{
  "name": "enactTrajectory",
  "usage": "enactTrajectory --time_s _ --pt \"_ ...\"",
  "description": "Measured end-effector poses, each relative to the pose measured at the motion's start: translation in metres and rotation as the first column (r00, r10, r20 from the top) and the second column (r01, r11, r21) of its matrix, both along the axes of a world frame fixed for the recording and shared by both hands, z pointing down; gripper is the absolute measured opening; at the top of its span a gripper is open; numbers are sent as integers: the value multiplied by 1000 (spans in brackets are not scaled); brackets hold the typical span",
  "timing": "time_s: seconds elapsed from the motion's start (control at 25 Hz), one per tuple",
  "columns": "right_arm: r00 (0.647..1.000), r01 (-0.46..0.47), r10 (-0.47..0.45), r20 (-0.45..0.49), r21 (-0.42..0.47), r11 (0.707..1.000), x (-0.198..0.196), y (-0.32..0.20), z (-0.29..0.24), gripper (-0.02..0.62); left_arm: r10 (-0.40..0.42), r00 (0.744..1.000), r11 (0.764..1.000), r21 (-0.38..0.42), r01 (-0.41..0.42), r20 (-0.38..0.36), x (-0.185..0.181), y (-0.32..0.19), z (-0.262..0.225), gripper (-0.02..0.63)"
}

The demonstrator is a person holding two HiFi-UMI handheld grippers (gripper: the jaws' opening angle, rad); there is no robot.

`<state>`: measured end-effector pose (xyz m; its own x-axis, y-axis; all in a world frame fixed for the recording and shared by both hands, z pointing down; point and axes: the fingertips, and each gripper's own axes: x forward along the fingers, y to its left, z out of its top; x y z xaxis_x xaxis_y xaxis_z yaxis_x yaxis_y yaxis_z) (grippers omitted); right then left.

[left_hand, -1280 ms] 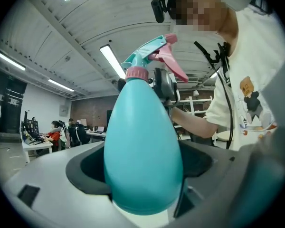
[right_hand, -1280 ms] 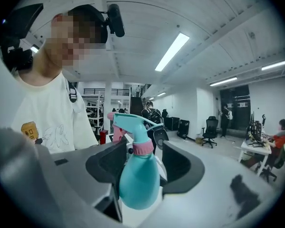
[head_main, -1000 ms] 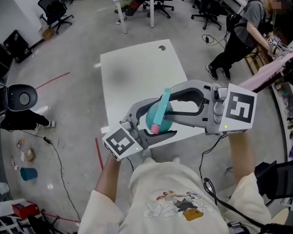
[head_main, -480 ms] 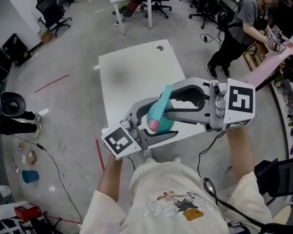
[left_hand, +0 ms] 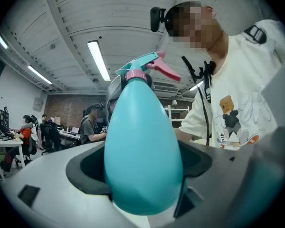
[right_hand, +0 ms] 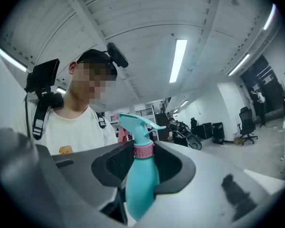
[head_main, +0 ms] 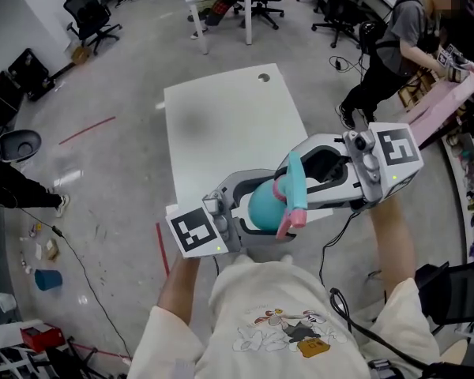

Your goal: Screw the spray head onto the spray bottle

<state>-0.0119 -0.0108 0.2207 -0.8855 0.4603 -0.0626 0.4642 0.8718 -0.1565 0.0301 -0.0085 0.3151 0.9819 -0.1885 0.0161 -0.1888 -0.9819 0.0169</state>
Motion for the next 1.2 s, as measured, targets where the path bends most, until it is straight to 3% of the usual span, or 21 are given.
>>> enactTrajectory --time_s 0.24,0.56,0.8,1.0,1.2 --pt "994 -103 103 -31 -3 995 1 -22 4 133 -146 988 988 -46 148 40 3 -22 5 425" --pt "967 -255 253 -43 -68 964 -5 -75 -2 133 -328 943 938 -102 332 48 -5 -71 -5 425" --pt "953 -301 296 -62 -79 950 -10 -88 -2 133 -375 925 915 -137 380 59 -9 -82 -4 425" --pt "948 -317 313 -56 -73 946 -5 -88 -7 133 -404 913 905 -119 409 63 -6 -85 -10 425" --pt "920 -388 385 -74 -31 921 -11 -97 -5 133 -480 874 868 -104 486 80 -11 -99 -7 425"
